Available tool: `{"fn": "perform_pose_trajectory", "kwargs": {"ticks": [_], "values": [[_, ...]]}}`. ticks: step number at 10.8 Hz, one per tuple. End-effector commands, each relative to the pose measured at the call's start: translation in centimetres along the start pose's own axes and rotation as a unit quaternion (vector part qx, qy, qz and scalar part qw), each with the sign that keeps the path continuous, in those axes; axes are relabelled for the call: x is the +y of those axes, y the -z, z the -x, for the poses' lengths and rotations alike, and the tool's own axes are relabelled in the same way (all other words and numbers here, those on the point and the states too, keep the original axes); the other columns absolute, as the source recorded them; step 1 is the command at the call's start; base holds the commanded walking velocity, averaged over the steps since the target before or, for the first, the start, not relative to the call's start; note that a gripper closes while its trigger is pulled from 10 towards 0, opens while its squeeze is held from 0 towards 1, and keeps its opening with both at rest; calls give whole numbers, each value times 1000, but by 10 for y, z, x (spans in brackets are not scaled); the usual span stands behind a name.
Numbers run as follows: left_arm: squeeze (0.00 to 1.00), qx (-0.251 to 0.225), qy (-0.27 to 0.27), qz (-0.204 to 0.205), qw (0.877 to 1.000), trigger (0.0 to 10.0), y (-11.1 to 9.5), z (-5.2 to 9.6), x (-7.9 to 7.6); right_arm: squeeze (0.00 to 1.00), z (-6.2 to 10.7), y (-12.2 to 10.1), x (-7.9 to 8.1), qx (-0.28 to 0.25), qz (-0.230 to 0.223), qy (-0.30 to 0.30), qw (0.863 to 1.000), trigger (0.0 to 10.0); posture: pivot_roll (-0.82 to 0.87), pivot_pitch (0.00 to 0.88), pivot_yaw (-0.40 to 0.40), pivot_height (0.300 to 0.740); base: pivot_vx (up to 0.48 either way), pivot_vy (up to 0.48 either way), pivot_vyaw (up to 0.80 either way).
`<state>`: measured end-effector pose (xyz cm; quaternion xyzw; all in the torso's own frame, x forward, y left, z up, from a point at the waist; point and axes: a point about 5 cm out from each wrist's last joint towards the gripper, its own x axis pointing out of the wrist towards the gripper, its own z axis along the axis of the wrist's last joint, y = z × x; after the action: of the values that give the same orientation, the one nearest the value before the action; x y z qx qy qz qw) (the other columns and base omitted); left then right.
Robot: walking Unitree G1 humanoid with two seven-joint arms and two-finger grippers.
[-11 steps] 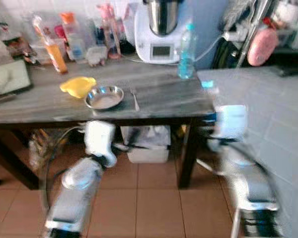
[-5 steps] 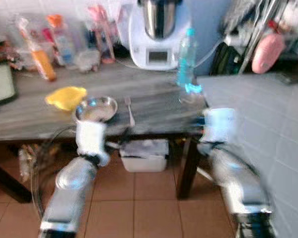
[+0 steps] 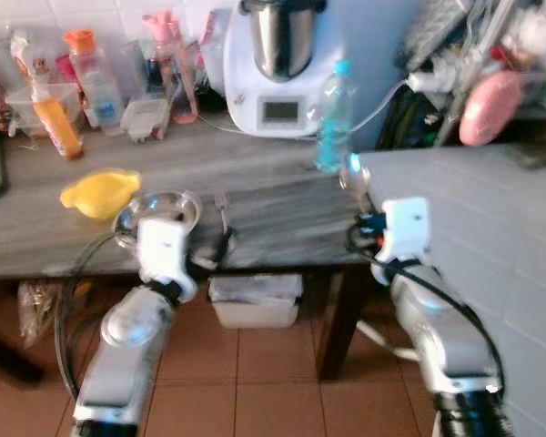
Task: Setting the table
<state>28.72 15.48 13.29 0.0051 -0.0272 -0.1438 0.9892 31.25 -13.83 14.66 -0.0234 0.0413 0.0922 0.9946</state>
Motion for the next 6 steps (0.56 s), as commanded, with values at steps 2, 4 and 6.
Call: {"fn": "perform_pose_trajectory", "kwargs": {"ticks": [2,4,6], "values": [[0,11,-9,-20,1000,10000,-1,6,9,0,-3,-5,7,-10,-3,-10,1000,10000,26,38,41,740,0,0,0],[0,20,-9,-40,999,10000,-2,18,23,0,-8,-4,11,-9,-14,-5,1000,10000,52,42,35,740,0,0,0],[0,34,-16,-53,998,10000,-3,28,34,0,-18,-2,19,-5,-37,1,999,10000,66,43,35,740,0,0,0]]}}
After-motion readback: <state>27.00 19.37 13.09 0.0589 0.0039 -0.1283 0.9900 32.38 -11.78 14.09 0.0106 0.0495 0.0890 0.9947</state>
